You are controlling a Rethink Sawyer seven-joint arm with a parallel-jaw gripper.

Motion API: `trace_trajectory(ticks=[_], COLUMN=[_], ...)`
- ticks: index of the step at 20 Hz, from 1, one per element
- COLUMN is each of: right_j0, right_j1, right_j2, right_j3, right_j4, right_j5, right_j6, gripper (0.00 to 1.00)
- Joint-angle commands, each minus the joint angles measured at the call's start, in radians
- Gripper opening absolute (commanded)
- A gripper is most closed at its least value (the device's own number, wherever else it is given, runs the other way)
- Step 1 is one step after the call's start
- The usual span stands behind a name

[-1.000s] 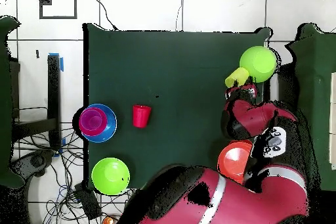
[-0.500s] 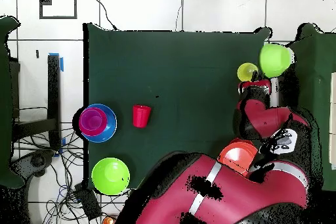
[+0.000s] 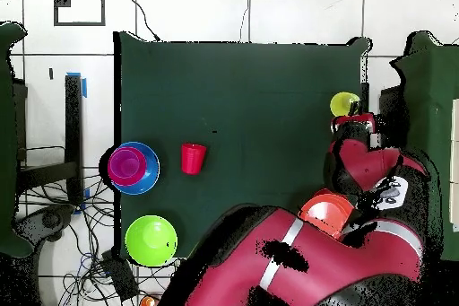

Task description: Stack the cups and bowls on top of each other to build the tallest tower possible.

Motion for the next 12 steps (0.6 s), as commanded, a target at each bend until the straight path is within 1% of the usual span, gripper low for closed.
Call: trace_trajectory(ticks=[1, 2, 3, 5, 6, 7, 8, 11, 12], right_j0=[-0.082, -0.103, -0.139, -0.345, -0.397, -0.482, -0.502, -0.572, -0.582], right_j1=[-0.101, -0.119, -0.150, -0.249, -0.275, -0.318, -0.343, -0.425, -0.437], right_j2=[0.299, 0.339, 0.395, 0.664, 0.721, 0.811, 0.832, 0.899, 0.910], right_j3=[0.026, 0.045, 0.080, 0.250, 0.308, 0.407, 0.445, 0.545, 0.556], right_j4=[-0.224, -0.240, -0.253, -0.179, -0.107, 0.035, 0.088, 0.268, 0.294], right_j5=[0.262, 0.291, 0.330, 0.570, 0.670, 0.871, 0.945, 1.204, 1.246], right_j6=[0.091, 0.077, 0.056, -0.163, -0.246, -0.356, -0.401, -0.473, -0.487], gripper=[0.00, 0.00, 0.00, 0.00, 0.00, 0.00, 0.00, 0.00, 0.00])
